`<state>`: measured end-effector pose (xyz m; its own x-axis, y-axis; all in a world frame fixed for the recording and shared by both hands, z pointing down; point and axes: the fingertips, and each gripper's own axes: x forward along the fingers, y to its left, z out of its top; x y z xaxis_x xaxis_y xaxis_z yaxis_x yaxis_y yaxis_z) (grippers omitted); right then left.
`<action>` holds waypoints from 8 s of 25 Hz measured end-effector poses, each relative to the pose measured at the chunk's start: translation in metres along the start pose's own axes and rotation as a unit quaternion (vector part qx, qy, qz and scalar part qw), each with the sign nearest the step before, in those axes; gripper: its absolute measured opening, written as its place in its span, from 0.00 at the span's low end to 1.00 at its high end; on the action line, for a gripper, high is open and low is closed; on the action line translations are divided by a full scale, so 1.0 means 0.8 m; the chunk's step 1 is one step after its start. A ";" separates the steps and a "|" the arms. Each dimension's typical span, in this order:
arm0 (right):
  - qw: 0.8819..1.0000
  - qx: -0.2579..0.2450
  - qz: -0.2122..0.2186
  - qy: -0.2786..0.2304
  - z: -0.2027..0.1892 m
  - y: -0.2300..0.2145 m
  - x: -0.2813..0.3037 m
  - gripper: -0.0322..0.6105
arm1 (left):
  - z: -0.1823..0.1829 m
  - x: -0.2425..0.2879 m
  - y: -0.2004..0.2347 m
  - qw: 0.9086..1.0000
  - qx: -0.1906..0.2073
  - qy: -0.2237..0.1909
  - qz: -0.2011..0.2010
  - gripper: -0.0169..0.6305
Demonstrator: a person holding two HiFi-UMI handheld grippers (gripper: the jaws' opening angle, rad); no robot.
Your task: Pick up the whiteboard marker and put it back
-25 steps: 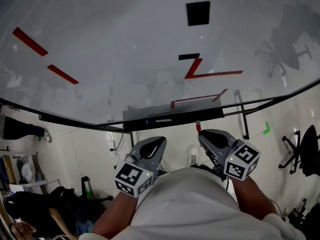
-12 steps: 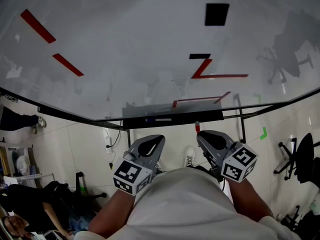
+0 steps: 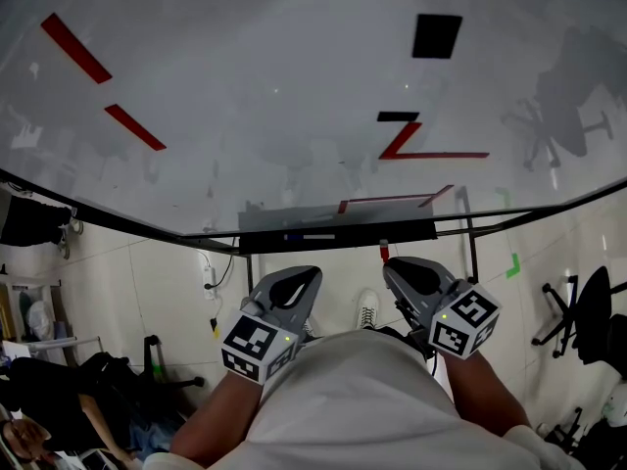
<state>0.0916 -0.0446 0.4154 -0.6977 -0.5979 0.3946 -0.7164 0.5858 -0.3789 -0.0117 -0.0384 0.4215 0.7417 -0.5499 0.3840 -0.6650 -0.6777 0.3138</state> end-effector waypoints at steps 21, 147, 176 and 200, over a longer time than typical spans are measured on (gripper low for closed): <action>0.885 -0.426 -0.080 0.170 -0.043 -0.015 0.030 0.11 | -0.009 -0.007 0.015 1.000 -0.013 0.005 0.019 0.05; 0.999 0.017 0.002 -0.028 0.005 0.012 -0.008 0.05 | -0.002 -0.006 0.002 0.999 -0.042 -0.015 -0.002 0.05; 0.994 0.015 -0.092 -0.063 -0.032 0.091 -0.059 0.05 | -0.021 -0.064 -0.051 0.995 0.019 -0.004 -0.099 0.05; 0.998 -0.006 0.042 -0.042 -0.109 0.105 -0.210 0.05 | -0.109 -0.091 -0.221 0.998 -0.043 -0.026 0.046 0.05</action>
<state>0.1490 0.1526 0.3906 -0.7538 -0.5897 0.2900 -0.6553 0.6421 -0.3977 0.0445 0.1639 0.4136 0.6788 -0.6345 0.3698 -0.7343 -0.5800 0.3527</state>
